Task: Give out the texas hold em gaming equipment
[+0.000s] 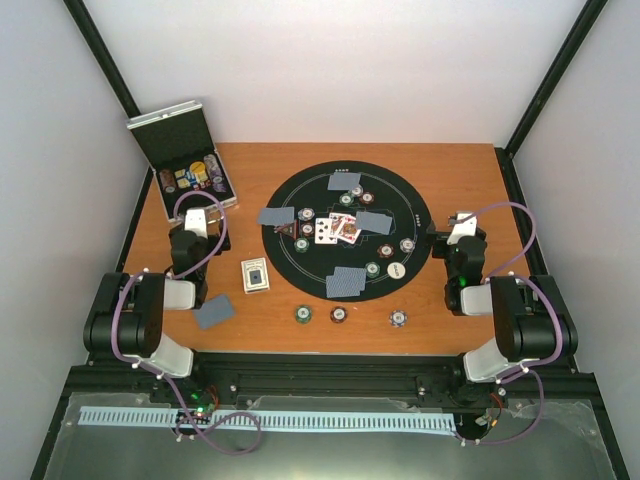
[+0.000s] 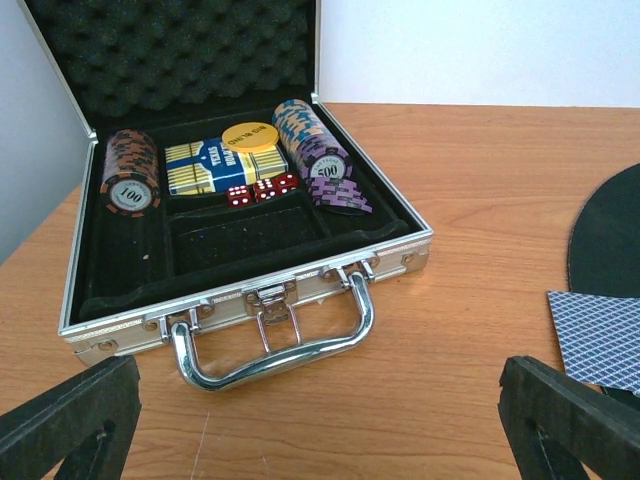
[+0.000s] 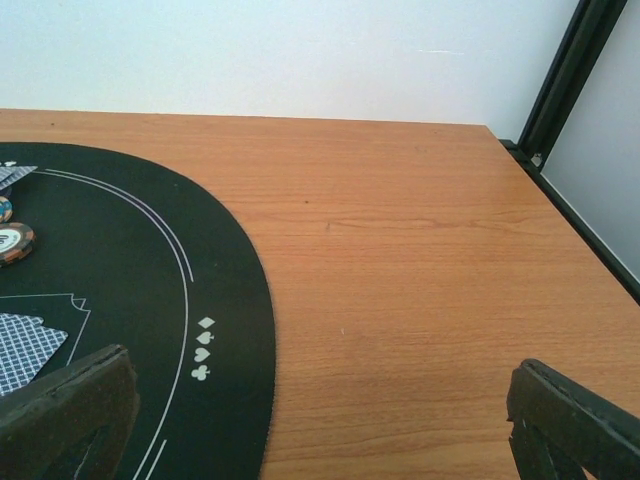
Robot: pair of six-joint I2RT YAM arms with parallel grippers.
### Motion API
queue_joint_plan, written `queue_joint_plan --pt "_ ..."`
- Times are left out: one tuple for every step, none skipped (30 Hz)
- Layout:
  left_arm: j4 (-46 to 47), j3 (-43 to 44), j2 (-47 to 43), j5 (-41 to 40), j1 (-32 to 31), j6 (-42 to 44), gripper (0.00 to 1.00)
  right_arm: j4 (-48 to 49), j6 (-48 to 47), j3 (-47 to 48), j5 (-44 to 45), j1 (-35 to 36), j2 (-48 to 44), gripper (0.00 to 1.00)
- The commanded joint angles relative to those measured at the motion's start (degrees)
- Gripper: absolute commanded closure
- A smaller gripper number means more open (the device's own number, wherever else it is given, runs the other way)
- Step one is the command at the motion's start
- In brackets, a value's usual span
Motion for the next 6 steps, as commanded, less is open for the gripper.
queue_joint_plan --pt "0.6 1.9 0.3 0.5 0.3 -1.1 0.0 1.8 -0.5 0.2 -0.2 -0.6 0.3 0.0" --pt "0.5 1.9 0.2 0.5 0.3 -1.1 0.0 1.6 -0.5 0.4 -0.5 -0.7 0.3 0.0" --pt "0.6 1.9 0.3 0.5 0.3 -1.1 0.0 1.5 -0.5 0.3 -0.6 -0.7 0.2 0.0" --pt "0.6 1.9 0.3 0.5 0.3 -1.1 0.0 1.6 -0.5 0.2 -0.6 -0.7 0.2 0.0" --pt "0.6 1.9 0.3 0.5 0.3 -1.1 0.0 1.7 -0.5 0.1 -0.6 -0.7 0.1 0.0" --pt "0.5 1.9 0.3 0.5 0.3 -1.1 0.0 1.9 -0.5 0.0 -0.5 -0.7 0.0 0.0"
